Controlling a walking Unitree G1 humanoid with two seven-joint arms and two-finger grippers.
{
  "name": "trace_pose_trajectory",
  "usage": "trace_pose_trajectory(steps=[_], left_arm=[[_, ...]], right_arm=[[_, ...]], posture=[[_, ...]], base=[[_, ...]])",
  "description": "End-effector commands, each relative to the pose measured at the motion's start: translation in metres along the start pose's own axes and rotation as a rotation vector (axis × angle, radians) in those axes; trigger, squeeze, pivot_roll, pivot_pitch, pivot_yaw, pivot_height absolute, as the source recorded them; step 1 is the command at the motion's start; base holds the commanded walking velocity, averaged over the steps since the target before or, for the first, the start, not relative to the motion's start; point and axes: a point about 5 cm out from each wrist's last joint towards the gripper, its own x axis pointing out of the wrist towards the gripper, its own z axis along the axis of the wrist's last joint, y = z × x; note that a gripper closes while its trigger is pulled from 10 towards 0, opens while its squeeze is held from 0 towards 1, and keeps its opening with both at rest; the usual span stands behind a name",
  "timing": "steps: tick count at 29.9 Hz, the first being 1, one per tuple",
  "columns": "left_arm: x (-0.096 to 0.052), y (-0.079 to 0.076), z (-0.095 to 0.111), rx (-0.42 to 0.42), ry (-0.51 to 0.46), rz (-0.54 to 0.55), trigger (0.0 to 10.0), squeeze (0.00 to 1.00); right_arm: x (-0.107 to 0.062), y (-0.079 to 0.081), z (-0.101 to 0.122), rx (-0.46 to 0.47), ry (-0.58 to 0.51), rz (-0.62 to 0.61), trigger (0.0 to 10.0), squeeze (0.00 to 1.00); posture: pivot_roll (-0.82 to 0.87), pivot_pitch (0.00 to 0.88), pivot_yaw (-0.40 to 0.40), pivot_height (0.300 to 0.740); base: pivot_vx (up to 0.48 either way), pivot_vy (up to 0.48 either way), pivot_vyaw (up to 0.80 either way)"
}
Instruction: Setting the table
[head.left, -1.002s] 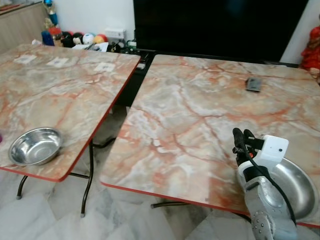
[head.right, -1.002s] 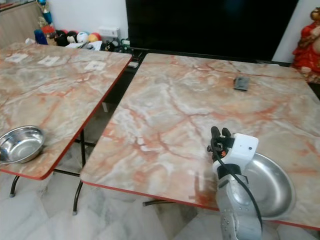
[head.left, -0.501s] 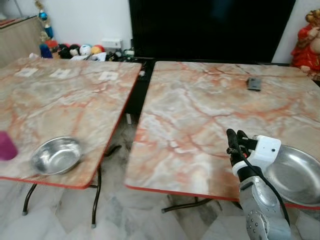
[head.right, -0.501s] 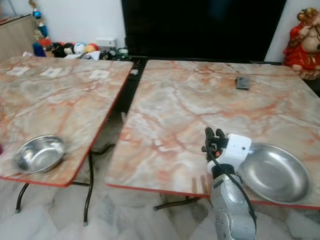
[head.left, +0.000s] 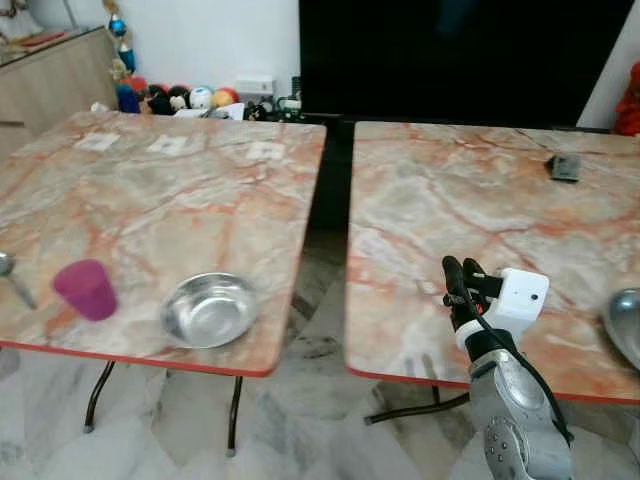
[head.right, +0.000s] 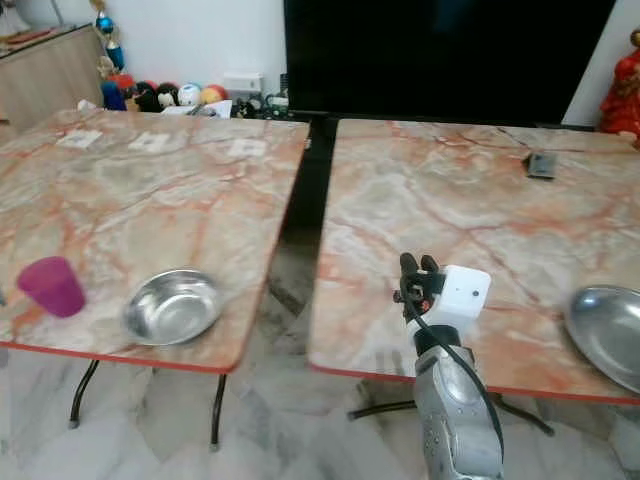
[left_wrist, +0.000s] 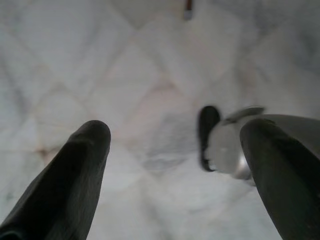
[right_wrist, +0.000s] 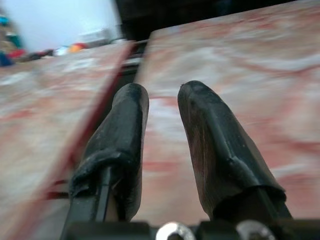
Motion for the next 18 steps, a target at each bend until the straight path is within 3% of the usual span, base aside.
trace_pose_trajectory(steps=[1, 18], left_arm=[[-0.0007, -0.0003, -0.0037, -0.009, 0.015, 0.005, 10.0, 0.0], [0.0001, 0.0006, 0.0011, -0.009, -0.008, 0.012, 10.0, 0.0]], right_arm=[[0.0008, -0.0025, 0.0057, -0.023, -0.019, -0.004, 10.0, 0.0], [-0.0001, 0.0007, 0.0031, -0.02, -0.01, 0.001, 10.0, 0.0]], posture=[[-0.02, 0.045, -0.006, 0.74], [-0.01, 0.061, -0.005, 0.74]], base=[[0.0, 0.458, 0.0], [0.0, 0.441, 0.0]])
